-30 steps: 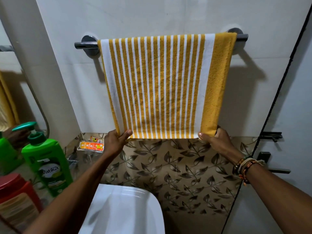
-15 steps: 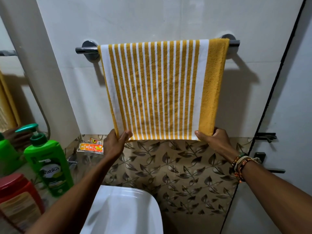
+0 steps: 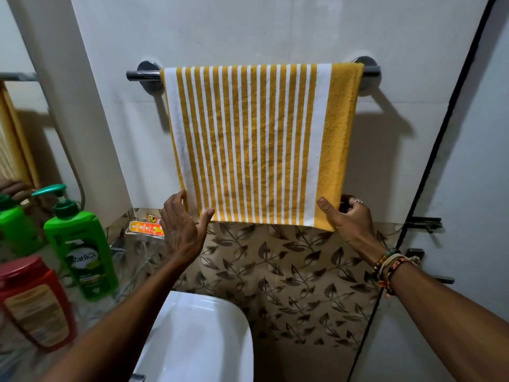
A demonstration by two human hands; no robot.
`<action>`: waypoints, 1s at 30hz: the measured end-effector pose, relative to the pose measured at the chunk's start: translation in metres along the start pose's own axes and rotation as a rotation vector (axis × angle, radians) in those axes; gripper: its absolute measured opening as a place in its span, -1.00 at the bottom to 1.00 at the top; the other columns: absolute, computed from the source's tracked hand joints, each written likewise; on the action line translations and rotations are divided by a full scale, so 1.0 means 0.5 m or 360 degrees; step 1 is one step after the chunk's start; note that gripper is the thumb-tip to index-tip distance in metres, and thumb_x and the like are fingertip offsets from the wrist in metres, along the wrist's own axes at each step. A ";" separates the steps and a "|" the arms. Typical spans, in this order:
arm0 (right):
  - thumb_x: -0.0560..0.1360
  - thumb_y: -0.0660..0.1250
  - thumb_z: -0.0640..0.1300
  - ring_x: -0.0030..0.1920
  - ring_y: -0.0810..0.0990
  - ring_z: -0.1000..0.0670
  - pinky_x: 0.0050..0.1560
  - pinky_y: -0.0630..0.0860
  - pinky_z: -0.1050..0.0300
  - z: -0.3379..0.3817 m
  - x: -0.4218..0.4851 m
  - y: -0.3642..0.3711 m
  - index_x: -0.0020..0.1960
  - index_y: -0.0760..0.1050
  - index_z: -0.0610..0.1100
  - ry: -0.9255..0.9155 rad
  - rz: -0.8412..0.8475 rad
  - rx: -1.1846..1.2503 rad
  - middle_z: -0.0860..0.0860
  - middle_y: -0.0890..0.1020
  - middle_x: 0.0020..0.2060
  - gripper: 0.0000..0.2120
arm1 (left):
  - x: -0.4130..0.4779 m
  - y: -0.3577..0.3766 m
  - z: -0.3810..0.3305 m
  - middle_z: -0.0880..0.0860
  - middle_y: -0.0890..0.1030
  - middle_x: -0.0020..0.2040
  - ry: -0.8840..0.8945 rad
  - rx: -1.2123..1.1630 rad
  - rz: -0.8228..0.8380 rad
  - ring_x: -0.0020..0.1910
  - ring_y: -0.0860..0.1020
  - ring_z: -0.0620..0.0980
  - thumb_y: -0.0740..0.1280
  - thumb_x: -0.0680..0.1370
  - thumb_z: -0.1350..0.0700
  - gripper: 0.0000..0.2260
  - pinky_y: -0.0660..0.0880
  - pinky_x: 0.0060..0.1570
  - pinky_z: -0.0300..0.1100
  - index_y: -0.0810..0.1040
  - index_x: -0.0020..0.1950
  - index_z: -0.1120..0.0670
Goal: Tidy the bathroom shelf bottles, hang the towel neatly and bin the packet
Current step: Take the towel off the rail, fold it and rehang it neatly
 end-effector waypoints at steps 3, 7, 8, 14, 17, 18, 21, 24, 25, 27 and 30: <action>0.08 0.44 0.52 0.22 0.59 -0.11 0.21 0.56 -0.12 0.003 0.013 -0.010 0.36 0.44 -0.20 0.0033 0.0083 0.0090 -0.12 0.60 0.23 0.08 | -0.003 0.002 -0.024 0.22 0.37 0.34 0.0049 0.0116 -0.0014 0.29 0.35 0.19 0.41 0.50 -0.12 -0.35 0.33 0.27 0.08 0.30 0.43 0.21; 0.12 0.39 0.54 0.19 0.61 -0.10 0.20 0.57 -0.11 0.009 0.032 -0.025 0.28 0.51 -0.17 0.0002 0.0179 0.0140 -0.11 0.64 0.16 -0.01 | -0.013 0.006 -0.061 0.20 0.32 0.39 0.0020 0.0322 -0.0028 0.36 0.29 0.21 0.40 0.48 -0.14 -0.36 0.28 0.32 0.15 0.31 0.43 0.16; 0.16 0.35 0.56 0.10 0.66 -0.08 0.14 0.60 -0.11 0.010 0.040 -0.029 0.17 0.57 -0.11 -0.0015 0.0201 0.0143 -0.06 0.69 0.06 -0.12 | -0.018 0.008 -0.073 0.19 0.31 0.40 0.0030 0.0381 -0.0022 0.37 0.28 0.20 0.40 0.48 -0.15 -0.37 0.26 0.33 0.15 0.32 0.43 0.14; 0.40 0.03 0.55 -0.03 0.63 -0.27 0.07 0.55 -0.31 -0.008 0.097 -0.033 0.01 0.52 -0.28 0.0008 0.0392 0.0208 -0.23 0.66 -0.08 -0.12 | -0.065 0.037 -0.175 0.15 0.34 0.38 0.0079 0.0511 -0.0042 0.36 0.32 0.18 0.40 0.49 -0.14 -0.45 0.30 0.30 0.14 0.41 0.38 0.10; 0.53 0.21 0.18 -0.02 0.65 -0.18 -0.01 0.62 -0.17 -0.009 0.117 -0.025 -0.07 0.55 -0.11 -0.0109 0.0507 0.0214 -0.10 0.67 -0.14 -0.63 | -0.100 0.061 -0.251 0.14 0.42 0.32 0.0053 0.0470 -0.0065 0.30 0.39 0.14 0.35 0.52 -0.14 -0.52 0.39 0.20 0.07 0.46 0.34 0.11; 0.53 0.25 0.07 -0.02 0.65 -0.10 -0.05 0.62 -0.05 -0.009 0.122 -0.025 -0.07 0.55 -0.04 -0.0153 0.0563 0.0207 0.01 0.67 -0.14 -0.80 | -0.112 0.070 -0.280 0.14 0.45 0.28 0.0077 0.0436 -0.0067 0.27 0.42 0.12 0.34 0.53 -0.14 -0.54 0.42 0.16 0.03 0.47 0.31 0.11; 0.49 0.35 -0.10 -0.03 0.66 0.00 -0.11 0.57 0.13 0.003 0.122 -0.028 0.01 0.55 0.01 -0.0276 0.0715 0.0239 0.10 0.67 -0.12 -0.90 | -0.140 0.097 -0.370 0.09 0.49 0.18 0.0199 0.0252 -0.0042 0.16 0.49 0.04 0.31 0.56 -0.16 -0.59 0.47 0.08 -0.08 0.50 0.25 0.10; 0.46 0.41 -0.14 -0.04 0.67 0.05 -0.05 0.60 0.11 0.016 0.105 -0.033 0.01 0.56 -0.01 -0.0276 0.0821 0.0302 0.09 0.68 -0.11 -0.86 | -0.151 0.120 -0.445 0.02 0.48 0.17 0.0098 0.0045 0.0022 0.08 0.52 -0.06 0.29 0.50 -0.29 -0.51 0.51 -0.04 -0.16 0.49 0.23 0.05; 0.47 0.41 -0.15 -0.04 0.67 0.06 -0.01 0.61 0.10 0.020 0.099 -0.035 0.05 0.57 -0.04 -0.0281 0.0860 0.0321 0.08 0.69 -0.09 -0.83 | -0.152 0.125 -0.470 0.00 0.48 0.16 0.0013 -0.0029 0.0030 0.06 0.53 -0.09 0.29 0.46 -0.35 -0.47 0.51 -0.09 -0.20 0.48 0.23 0.03; 0.50 0.40 -0.18 -0.01 0.66 0.08 0.04 0.62 0.08 0.028 0.087 -0.035 0.13 0.58 -0.05 -0.0285 0.0920 0.0330 0.07 0.69 -0.06 -0.78 | -0.150 0.134 -0.513 -0.04 0.48 0.13 -0.0104 -0.0118 0.0016 0.01 0.53 -0.14 0.30 0.39 -0.43 -0.38 0.51 -0.18 -0.28 0.48 0.22 0.00; 0.53 0.34 -0.24 -0.02 0.66 0.05 0.01 0.64 0.05 0.038 0.077 -0.037 0.11 0.59 -0.02 -0.0293 0.0934 0.0312 0.07 0.68 -0.07 -0.80 | -0.142 0.136 -0.559 -0.05 0.55 0.00 -0.0218 -0.0110 -0.0037 -0.08 0.56 -0.15 0.36 0.39 -0.38 -0.46 0.56 -0.19 -0.23 0.52 0.13 0.01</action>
Point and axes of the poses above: each hand's wrist, its own x-axis towards the middle knuckle, its own y-axis out of the palm, z = x × y, the point moved 5 cm from there along x, towards the middle knuckle
